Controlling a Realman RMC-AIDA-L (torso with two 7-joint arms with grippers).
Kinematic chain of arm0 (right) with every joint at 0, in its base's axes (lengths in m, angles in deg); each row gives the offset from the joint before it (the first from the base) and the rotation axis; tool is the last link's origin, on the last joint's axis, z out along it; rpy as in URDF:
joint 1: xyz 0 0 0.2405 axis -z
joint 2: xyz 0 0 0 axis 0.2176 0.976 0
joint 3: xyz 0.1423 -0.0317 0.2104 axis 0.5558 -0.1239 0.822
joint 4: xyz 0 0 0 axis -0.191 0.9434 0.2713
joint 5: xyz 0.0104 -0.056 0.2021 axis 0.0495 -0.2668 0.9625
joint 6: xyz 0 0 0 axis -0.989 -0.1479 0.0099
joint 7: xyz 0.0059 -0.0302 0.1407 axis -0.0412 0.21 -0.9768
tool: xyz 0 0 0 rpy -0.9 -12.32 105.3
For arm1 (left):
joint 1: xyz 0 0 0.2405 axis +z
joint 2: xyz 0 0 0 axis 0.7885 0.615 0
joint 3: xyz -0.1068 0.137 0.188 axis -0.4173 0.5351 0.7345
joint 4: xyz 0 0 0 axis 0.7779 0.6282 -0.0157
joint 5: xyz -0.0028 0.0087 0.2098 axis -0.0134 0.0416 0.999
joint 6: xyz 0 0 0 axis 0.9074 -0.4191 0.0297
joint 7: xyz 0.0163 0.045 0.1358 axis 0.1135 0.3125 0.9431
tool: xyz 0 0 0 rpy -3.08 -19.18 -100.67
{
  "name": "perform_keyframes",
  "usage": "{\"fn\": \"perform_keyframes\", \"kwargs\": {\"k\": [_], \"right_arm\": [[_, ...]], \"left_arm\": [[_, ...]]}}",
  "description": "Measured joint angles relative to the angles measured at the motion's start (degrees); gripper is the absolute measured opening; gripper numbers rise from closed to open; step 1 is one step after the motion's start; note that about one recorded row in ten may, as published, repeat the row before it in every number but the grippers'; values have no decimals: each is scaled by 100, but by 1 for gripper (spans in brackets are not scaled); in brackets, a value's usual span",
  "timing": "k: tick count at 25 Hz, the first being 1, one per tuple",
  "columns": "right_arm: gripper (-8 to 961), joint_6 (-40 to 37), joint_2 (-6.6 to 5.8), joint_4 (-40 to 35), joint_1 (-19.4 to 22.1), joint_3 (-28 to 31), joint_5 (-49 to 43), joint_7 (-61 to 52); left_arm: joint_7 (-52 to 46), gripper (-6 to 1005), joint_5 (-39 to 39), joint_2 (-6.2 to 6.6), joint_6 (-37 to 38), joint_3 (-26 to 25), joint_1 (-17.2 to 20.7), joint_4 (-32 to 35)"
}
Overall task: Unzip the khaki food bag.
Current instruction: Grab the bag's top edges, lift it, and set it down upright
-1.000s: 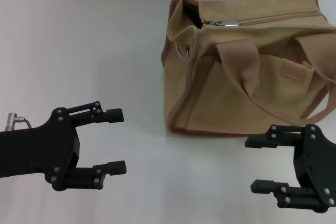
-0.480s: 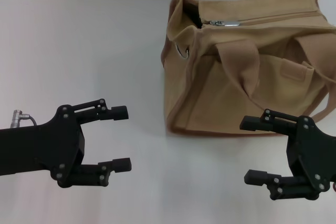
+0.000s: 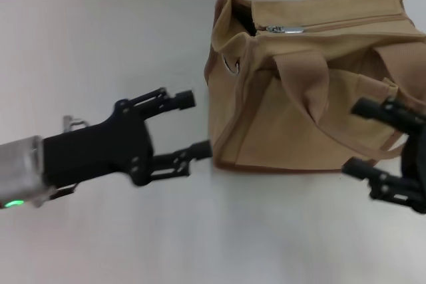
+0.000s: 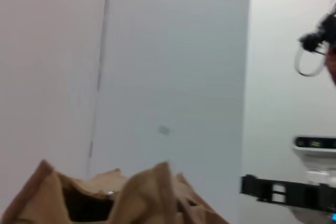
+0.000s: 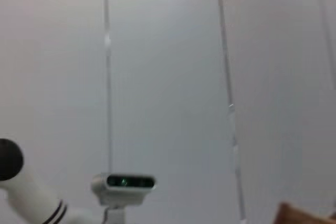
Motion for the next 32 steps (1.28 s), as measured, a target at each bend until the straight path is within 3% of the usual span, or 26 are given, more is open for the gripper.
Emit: {"fn": "perform_keyframes", "kwargs": {"k": [2, 4, 7, 9, 14, 18, 19, 23, 32], "right_arm": [[817, -31, -1, 10, 89, 234, 1, 65], [817, -40, 2, 22, 168, 562, 2, 101], [816, -36, 11, 163, 246, 1043, 7, 164], [816, -30, 13, 280, 295, 1326, 11, 249], [816, 13, 15, 351, 316, 1528, 11, 290], [816, 34, 16, 369, 310, 1539, 11, 295], [816, 71, 16, 398, 303, 1542, 11, 319], [815, 133, 16, 429, 293, 1544, 11, 337], [815, 290, 25, 527, 249, 1550, 11, 339]], "left_arm": [[132, 814, -145, 7, -338, -19, -266, -540], [132, 814, -145, 7, -338, -19, -266, -540], [320, 815, -490, -6, -1063, 14, -743, -1295], [320, 815, -490, -6, -1063, 14, -743, -1295], [719, 813, -528, -14, -1620, -19, -1284, -2081], [1071, 809, -561, -14, -1799, -136, -1388, -2367], [1362, 808, -583, -13, -1925, -381, -1387, -2550], [1496, 592, -587, -11, -1955, -565, -1331, -2624], [1517, 358, -594, -10, -1995, -600, -1278, -2608]]}}
